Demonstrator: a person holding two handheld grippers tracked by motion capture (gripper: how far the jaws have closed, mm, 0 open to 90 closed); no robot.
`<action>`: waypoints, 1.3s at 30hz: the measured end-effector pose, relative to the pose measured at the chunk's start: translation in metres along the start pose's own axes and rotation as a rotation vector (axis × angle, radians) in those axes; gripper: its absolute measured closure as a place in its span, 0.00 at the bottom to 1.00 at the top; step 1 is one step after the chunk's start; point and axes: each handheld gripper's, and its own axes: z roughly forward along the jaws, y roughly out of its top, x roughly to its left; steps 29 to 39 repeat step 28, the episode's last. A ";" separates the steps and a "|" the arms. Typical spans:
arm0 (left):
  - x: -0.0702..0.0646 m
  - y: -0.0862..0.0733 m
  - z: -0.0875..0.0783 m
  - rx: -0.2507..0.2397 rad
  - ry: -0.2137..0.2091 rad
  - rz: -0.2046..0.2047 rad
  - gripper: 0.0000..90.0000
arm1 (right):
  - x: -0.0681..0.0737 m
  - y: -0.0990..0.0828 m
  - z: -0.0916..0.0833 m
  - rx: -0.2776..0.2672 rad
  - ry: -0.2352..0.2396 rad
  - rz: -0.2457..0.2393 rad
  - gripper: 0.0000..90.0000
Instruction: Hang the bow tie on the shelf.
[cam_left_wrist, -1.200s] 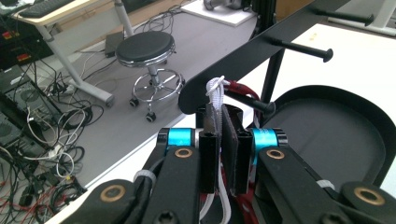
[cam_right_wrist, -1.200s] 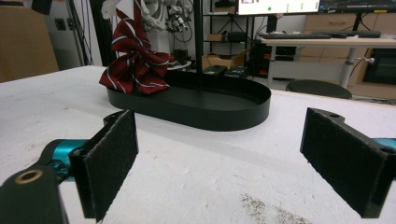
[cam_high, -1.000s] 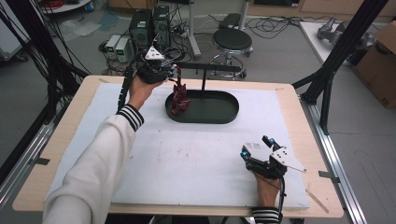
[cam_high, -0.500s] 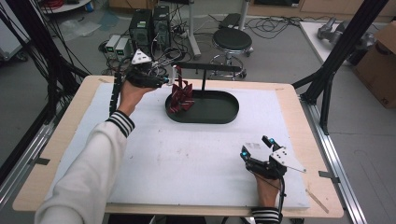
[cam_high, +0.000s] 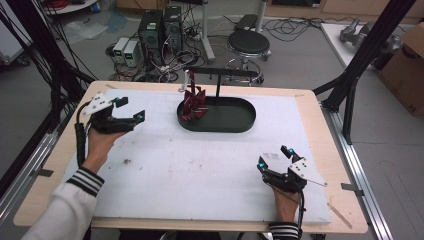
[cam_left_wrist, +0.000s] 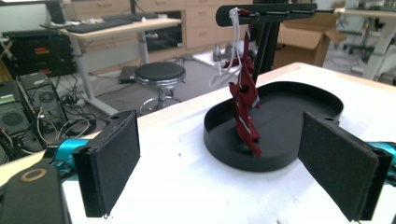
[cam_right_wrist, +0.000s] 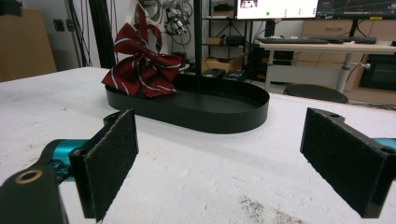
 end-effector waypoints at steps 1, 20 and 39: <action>-0.002 -0.006 -0.007 -0.011 0.001 -0.006 0.15 | 0.000 0.000 0.000 0.001 0.000 0.004 0.12; -0.036 -0.088 -0.062 -0.074 0.050 -0.014 0.15 | 0.001 -0.001 -0.001 -0.012 -0.006 -0.005 0.12; -0.039 -0.091 -0.066 -0.128 0.069 0.001 0.15 | 0.001 -0.001 -0.001 -0.011 -0.010 -0.008 0.12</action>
